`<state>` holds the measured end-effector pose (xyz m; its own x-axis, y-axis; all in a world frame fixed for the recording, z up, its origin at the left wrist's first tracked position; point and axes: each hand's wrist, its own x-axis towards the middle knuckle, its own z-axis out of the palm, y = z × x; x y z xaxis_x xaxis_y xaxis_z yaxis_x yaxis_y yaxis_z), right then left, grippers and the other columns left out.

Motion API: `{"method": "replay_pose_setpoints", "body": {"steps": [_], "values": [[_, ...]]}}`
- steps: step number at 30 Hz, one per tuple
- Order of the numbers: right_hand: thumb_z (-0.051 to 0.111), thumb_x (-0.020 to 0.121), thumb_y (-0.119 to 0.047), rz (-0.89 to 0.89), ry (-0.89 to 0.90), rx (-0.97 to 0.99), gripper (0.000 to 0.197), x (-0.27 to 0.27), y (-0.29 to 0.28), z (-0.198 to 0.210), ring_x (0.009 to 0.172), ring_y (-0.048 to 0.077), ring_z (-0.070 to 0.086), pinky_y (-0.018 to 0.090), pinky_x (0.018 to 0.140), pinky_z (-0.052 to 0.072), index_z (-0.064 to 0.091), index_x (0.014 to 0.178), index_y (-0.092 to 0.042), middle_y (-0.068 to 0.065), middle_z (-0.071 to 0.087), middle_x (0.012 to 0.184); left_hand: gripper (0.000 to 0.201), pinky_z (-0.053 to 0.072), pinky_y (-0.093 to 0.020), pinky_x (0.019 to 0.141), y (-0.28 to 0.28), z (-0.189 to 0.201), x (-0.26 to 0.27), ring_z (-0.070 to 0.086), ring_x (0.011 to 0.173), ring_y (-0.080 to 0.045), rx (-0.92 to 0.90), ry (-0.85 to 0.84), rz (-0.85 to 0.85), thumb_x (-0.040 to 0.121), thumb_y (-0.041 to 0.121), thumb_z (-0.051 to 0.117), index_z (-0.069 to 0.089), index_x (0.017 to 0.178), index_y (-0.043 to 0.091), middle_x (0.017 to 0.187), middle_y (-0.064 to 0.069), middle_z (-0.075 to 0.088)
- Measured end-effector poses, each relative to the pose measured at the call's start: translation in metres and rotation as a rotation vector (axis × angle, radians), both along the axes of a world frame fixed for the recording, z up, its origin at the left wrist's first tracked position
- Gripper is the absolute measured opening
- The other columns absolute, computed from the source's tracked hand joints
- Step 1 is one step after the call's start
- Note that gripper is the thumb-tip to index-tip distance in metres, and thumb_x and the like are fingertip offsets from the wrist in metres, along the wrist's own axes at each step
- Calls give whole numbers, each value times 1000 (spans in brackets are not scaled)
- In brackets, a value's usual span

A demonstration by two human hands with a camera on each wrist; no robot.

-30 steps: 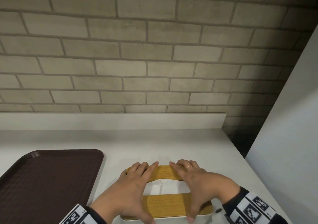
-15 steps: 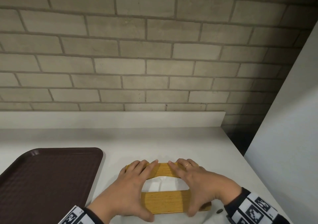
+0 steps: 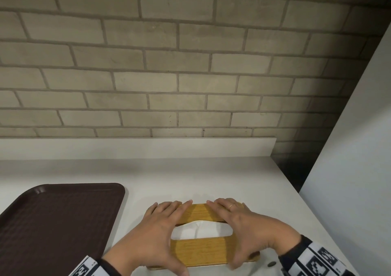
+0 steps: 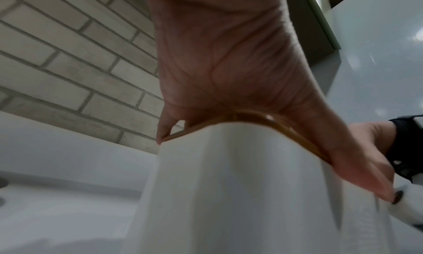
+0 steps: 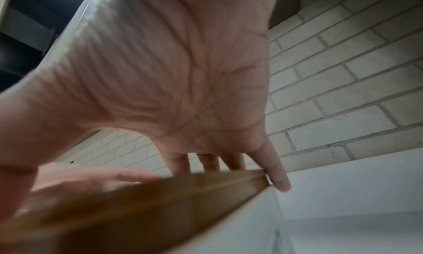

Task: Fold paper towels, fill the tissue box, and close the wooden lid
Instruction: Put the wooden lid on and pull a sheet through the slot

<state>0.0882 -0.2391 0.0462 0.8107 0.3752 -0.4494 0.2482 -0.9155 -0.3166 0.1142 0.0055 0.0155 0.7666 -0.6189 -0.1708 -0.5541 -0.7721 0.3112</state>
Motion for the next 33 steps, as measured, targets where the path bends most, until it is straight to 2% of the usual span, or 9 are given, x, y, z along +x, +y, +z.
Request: {"method": "replay_pose_setpoints", "body": {"steps": [4,9,12,15,18,21,29,31,33], "values": [[81,67,-37,-48,46,173,123,-7,-8,-9,135,-3,-21,38,120,-4,-15,143,-45,-26,-9,148,141,-11,-28,115,1,-4,-1,-6,145,-5,-46,13,-3,24,90,44,-17,144,46,158,14,2],[76,66,-55,-61,-28,259,114,-9,-11,-20,130,-5,-31,36,113,-21,-9,141,-53,-32,-9,142,132,-14,-29,116,2,-10,-4,-13,141,4,-159,33,15,41,88,61,-10,144,48,151,26,-2],[57,63,-78,-114,-384,340,73,-7,4,-25,139,-7,-12,36,111,-26,32,129,-59,-35,21,142,91,-8,-21,116,-4,-13,-5,-2,133,18,-345,-116,55,58,91,45,16,137,57,139,41,14],[43,68,-73,-159,-610,353,49,-3,20,-38,135,-11,14,33,114,-21,64,103,-46,-37,44,116,61,22,-15,106,-11,-23,-2,31,115,19,-463,-277,110,72,85,32,58,112,46,112,36,50],[43,74,-62,-155,-703,351,35,1,29,-55,124,-11,31,27,116,-9,65,86,-38,-31,56,101,30,31,-10,88,-15,-38,0,47,97,11,-489,-386,74,82,64,50,64,87,38,92,28,60],[54,77,-50,-151,-823,380,14,1,30,-65,106,-9,49,19,110,8,57,80,-37,-26,61,86,16,34,-14,84,-15,-44,3,50,89,8,-491,-430,40,85,49,55,61,80,36,86,26,61],[46,92,-41,-126,-878,428,8,-4,38,-58,94,-9,52,25,110,18,46,86,-37,-22,58,85,17,39,-16,80,-17,-37,-3,49,83,6,-558,-497,62,91,45,49,59,86,33,86,23,58],[41,93,-51,-158,-831,450,13,-7,39,-54,106,-12,48,28,112,17,47,94,-40,-26,58,99,27,38,-20,91,-17,-35,-7,51,97,7,-524,-468,129,91,55,44,60,101,35,101,28,58],[33,87,-67,-275,-779,438,42,-11,34,-55,129,-11,32,28,117,11,45,118,-41,-27,45,128,58,24,-26,112,-15,-35,-13,39,127,2,-507,-400,313,85,68,37,48,131,36,133,24,45]]}}
